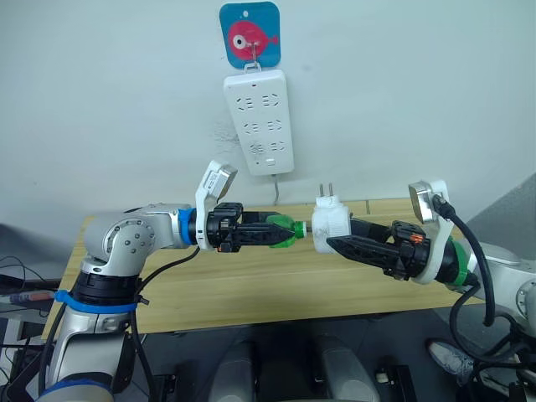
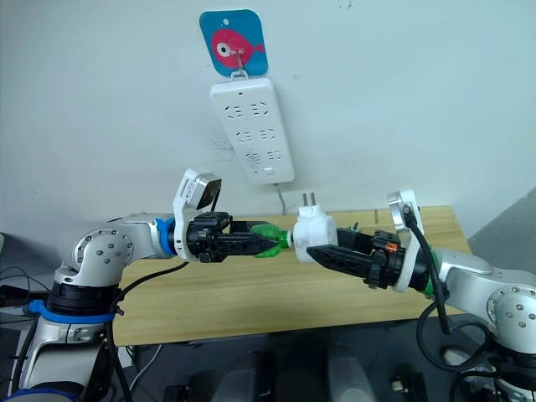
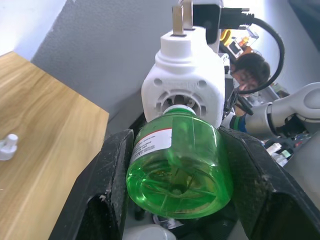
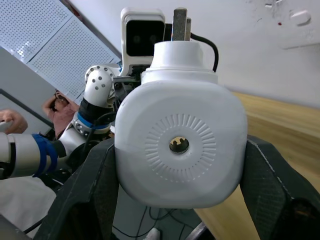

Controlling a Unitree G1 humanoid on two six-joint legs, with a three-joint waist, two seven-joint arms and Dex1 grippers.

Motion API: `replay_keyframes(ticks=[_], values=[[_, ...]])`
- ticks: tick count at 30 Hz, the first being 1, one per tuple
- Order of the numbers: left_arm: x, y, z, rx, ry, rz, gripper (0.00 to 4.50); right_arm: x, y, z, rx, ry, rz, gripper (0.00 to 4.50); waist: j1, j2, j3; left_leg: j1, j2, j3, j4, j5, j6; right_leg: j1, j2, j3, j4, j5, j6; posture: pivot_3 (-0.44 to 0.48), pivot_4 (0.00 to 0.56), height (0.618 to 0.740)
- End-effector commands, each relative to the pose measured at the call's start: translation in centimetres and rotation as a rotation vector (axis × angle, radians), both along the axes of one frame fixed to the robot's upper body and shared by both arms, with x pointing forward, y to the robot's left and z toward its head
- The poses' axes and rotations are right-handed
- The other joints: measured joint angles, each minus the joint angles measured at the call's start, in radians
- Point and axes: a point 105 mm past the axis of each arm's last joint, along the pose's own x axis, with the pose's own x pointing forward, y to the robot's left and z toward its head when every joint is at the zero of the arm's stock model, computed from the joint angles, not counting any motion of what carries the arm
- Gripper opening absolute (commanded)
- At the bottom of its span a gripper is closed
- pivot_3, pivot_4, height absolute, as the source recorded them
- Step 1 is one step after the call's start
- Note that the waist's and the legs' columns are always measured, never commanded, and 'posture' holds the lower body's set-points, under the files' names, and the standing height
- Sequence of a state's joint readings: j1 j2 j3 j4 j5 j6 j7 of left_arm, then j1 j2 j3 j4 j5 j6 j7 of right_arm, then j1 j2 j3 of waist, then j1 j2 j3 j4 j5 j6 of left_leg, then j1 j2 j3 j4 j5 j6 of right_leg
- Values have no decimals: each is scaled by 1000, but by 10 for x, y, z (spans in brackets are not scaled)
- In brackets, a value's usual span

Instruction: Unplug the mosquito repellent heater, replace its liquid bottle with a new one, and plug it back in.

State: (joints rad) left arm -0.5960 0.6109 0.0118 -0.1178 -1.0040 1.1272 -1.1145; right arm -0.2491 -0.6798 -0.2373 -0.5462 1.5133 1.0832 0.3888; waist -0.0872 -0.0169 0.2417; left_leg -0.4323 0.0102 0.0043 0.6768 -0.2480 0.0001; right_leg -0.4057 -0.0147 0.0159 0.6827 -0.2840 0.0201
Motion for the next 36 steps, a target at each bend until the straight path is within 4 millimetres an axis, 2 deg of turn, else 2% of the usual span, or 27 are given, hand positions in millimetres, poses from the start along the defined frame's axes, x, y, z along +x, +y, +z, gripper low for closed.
replay_keyframes(ticks=[1,6,13,21,28,36], values=[[-6,4,13,-19,-46,-27,2351,-5,0,8,25,-25,15,2960,0,0,0,0,0,0,0,0,0,0,0,0,0,0,0,-185,211,740],[-11,1,7,1,-39,-57,2351,-7,4,10,36,-26,32,2960,0,0,0,0,0,0,0,0,0,0,0,0,0,0,0,-186,211,740],[-7,-6,8,-28,-52,-34,2351,-11,9,10,34,-24,50,2960,0,0,0,0,0,0,0,0,0,0,0,0,0,0,0,-189,213,740],[-18,-6,6,-12,-44,-102,2350,-9,10,9,39,-15,41,2960,0,0,0,0,0,0,0,0,0,0,0,0,0,0,0,-191,215,740],[-7,-6,2,-1,-74,-46,2344,-24,16,12,28,-9,142,2960,1,0,0,0,0,0,1,0,0,0,0,0,0,0,0,-191,215,740],[-13,-8,-3,29,-101,-83,2344,-22,18,13,25,-26,129,2960,1,0,0,0,0,0,1,0,0,0,0,0,0,0,0,-191,219,740]])
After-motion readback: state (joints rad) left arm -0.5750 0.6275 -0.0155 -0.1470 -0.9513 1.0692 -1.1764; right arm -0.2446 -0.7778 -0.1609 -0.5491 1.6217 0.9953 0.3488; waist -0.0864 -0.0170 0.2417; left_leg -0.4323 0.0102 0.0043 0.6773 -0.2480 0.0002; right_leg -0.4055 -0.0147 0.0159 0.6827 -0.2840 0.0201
